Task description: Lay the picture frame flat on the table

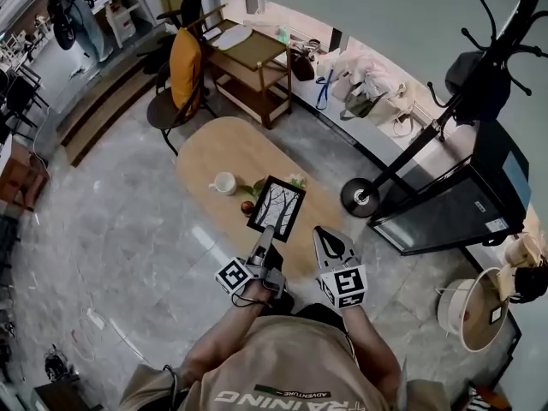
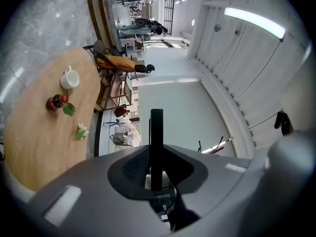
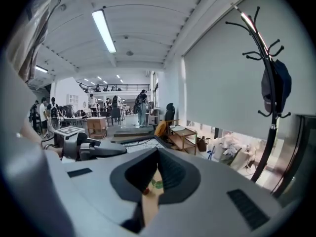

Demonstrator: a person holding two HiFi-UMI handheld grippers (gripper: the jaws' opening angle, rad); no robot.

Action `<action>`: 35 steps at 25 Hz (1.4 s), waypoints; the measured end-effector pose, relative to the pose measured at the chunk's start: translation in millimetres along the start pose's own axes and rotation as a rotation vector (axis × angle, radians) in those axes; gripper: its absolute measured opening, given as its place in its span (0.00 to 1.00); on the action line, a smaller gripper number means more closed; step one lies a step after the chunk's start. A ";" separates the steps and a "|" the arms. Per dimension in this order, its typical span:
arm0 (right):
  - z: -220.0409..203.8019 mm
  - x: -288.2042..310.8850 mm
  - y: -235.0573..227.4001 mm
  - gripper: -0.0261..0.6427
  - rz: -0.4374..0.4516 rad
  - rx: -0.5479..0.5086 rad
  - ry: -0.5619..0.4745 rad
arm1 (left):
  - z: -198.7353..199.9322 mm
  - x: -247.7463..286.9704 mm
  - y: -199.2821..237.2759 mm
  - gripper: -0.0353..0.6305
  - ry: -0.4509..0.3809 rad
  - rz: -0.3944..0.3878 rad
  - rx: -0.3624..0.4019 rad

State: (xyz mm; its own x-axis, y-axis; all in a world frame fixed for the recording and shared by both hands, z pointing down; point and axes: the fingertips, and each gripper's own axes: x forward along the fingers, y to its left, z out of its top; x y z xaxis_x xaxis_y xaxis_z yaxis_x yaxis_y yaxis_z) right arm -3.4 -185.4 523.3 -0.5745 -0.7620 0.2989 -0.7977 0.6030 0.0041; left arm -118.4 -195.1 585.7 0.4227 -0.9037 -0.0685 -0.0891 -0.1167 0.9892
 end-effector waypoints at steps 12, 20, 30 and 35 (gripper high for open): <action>-35.3 49.4 -41.1 0.05 -0.028 0.022 0.023 | 4.1 28.0 70.1 0.17 -0.023 0.095 -0.041; -135.1 87.4 -73.6 0.05 -0.057 0.163 0.094 | -3.0 31.1 166.5 0.17 -0.087 0.250 -0.057; -286.9 123.5 -75.1 0.05 -0.012 0.264 0.220 | -11.5 28.9 316.6 0.17 -0.170 0.380 -0.107; -337.6 139.4 -66.2 0.05 0.040 0.278 0.265 | -16.2 33.5 382.3 0.17 -0.176 0.418 -0.103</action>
State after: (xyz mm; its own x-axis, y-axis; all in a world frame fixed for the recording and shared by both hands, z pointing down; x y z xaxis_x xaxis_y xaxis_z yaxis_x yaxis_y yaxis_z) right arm 31.2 -251.9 886.9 -0.5680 -0.6295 0.5302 -0.8157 0.5165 -0.2606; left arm -123.7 -263.3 963.7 0.2096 -0.9217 0.3263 -0.1251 0.3056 0.9439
